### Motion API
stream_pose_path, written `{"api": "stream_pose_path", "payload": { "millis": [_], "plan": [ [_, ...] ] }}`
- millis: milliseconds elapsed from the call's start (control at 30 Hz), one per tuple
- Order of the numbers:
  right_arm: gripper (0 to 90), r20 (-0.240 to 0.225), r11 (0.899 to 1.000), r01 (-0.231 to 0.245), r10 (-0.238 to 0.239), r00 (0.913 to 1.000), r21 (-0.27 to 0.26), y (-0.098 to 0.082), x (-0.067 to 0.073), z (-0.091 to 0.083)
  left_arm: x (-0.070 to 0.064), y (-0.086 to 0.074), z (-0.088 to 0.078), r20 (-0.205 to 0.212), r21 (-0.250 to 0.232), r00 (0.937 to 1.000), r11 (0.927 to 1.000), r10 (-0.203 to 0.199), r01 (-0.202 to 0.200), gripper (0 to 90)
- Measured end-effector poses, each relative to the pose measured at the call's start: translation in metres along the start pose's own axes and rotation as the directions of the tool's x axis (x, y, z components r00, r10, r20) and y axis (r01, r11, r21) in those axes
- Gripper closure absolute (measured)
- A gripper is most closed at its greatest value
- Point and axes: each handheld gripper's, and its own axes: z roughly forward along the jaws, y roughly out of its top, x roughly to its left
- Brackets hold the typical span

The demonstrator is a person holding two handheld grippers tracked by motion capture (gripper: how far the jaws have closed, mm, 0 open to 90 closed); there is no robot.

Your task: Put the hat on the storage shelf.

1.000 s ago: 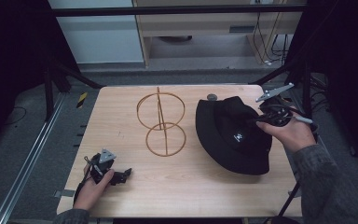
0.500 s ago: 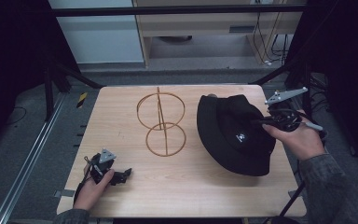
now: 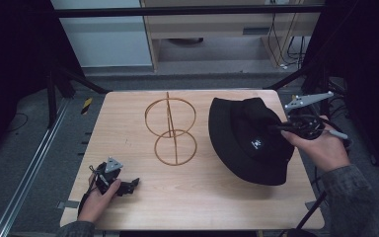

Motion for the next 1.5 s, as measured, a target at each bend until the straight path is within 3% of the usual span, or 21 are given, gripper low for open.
{"api": "stream_pose_path", "payload": {
  "millis": [733,1033,1500],
  "plan": [
    [88.9,0.012,0.998,0.044,-0.043,0.999,-0.048,0.015,0.013,-0.02,0.0,0.0,0.0,0.0,0.001,1.0,1.0,-0.002,0.002,0.0],
    [88.9,0.031,0.994,0.078,-0.075,0.9967,-0.076,0.034,0.019,-0.035,0.0,0.0,0.0,0.0,0.001,1.0,1.0,-0.003,0.003,0.0],
    [88.9,0.036,0.986,0.135,-0.132,0.9906,-0.094,0.056,0.034,-0.036,-0.001,0.0,0.0,0.0,-0.003,1.0,1.0,-0.006,0.006,0.0]
  ]
}}
